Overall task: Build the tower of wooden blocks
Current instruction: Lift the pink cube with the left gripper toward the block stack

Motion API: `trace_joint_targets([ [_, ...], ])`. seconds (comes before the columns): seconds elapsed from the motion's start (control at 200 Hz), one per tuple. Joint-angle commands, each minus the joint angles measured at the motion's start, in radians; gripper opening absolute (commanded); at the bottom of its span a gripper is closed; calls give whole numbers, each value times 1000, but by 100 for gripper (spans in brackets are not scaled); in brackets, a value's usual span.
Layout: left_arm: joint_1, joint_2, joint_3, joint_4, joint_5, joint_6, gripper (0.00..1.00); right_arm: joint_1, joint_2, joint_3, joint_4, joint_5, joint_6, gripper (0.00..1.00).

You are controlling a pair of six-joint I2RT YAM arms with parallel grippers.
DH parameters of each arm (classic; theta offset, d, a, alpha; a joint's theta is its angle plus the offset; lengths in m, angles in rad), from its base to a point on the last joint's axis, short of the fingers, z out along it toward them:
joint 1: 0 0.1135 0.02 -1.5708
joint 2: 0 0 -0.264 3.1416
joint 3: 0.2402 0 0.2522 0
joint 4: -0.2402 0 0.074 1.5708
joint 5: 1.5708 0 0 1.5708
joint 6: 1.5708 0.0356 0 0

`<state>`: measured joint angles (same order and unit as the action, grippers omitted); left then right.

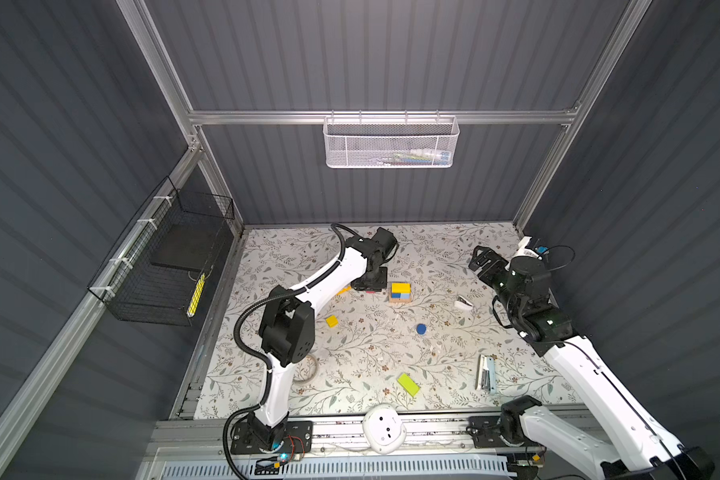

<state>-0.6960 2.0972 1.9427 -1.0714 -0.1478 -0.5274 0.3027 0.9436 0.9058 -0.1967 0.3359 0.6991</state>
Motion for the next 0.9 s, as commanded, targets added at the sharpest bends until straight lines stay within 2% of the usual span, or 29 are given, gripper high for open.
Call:
trace_joint_targets([
  [0.0, -20, 50, 86, -66, 21, 32, 23, -18, -10, -18, -8, -18, -1, 99],
  [0.255, -45, 143, 233, -90, 28, 33, 23, -42, -2, -28, 2, -49, 10, 99],
  [0.895, -87, 270, 383, -65, 49, 15, 22, -71, 21, -34, 10, -88, 22, 99],
])
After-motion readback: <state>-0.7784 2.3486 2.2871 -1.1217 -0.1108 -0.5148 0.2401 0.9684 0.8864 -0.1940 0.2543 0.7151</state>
